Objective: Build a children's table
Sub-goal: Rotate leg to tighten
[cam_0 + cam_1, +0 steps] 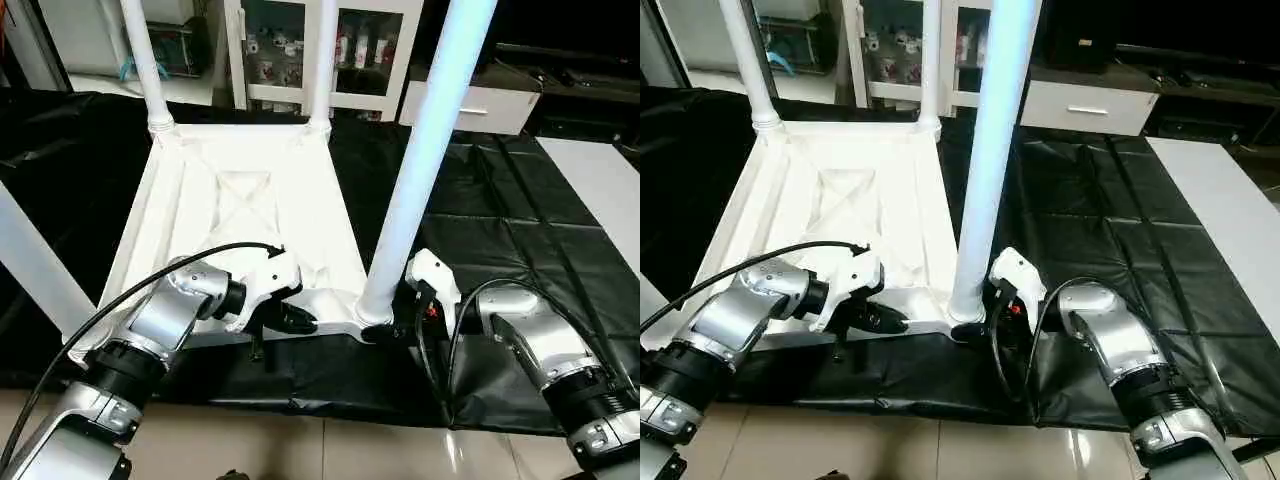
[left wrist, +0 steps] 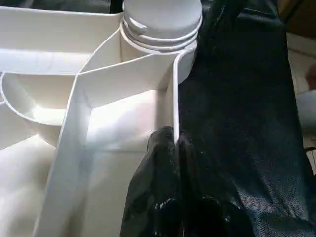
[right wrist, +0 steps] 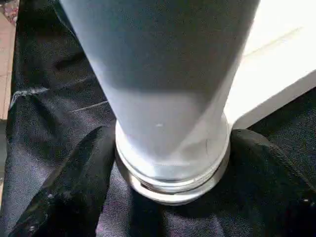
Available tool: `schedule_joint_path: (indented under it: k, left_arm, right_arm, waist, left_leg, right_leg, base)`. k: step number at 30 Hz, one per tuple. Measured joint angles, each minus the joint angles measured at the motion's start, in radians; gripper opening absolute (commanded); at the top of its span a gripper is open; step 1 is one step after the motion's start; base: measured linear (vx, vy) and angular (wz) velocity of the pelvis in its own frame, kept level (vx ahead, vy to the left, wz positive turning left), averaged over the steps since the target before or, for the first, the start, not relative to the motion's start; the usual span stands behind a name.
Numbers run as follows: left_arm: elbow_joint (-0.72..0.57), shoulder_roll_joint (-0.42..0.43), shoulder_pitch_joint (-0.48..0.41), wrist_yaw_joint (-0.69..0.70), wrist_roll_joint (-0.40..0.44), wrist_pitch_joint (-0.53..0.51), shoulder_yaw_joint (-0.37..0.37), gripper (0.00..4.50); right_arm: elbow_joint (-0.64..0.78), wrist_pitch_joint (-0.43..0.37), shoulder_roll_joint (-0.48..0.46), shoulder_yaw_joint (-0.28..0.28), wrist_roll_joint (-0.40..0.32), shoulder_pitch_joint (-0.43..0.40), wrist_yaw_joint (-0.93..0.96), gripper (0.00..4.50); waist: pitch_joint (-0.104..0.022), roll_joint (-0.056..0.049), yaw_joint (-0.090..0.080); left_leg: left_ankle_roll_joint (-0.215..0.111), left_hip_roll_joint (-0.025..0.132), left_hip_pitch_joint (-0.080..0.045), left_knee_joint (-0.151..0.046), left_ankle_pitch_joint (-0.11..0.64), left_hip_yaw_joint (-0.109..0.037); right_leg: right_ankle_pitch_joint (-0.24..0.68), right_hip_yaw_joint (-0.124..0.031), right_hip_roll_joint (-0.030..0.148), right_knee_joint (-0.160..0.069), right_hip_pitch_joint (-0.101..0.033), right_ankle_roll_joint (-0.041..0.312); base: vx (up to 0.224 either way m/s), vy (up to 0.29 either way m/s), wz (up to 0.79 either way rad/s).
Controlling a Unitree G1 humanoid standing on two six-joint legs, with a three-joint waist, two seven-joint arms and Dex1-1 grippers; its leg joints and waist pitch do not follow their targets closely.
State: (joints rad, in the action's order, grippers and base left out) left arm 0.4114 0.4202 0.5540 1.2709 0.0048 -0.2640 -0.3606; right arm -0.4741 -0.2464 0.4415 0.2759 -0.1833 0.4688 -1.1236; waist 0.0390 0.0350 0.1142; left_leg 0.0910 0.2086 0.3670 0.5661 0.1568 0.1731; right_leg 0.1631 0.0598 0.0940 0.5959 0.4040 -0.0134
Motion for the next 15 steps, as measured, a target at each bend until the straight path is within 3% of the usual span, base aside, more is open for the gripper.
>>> schedule_joint_path:
  k: [15]
  left_arm:
    - [-0.041,0.005,-0.026,0.001,-0.003,-0.016,0.0,0.0]
  right_arm:
    - [-0.012,-0.003,0.002,-0.016,-0.008,-0.004,-0.064,3.24]
  waist:
    - [0.0,0.001,0.001]
  left_leg:
    - [0.0,0.0,0.0,0.0,0.0,0.0]
  right_leg:
    - [0.0,0.0,0.0,0.0,0.0,0.0]
  base:
    - [0.0,0.0,0.0]
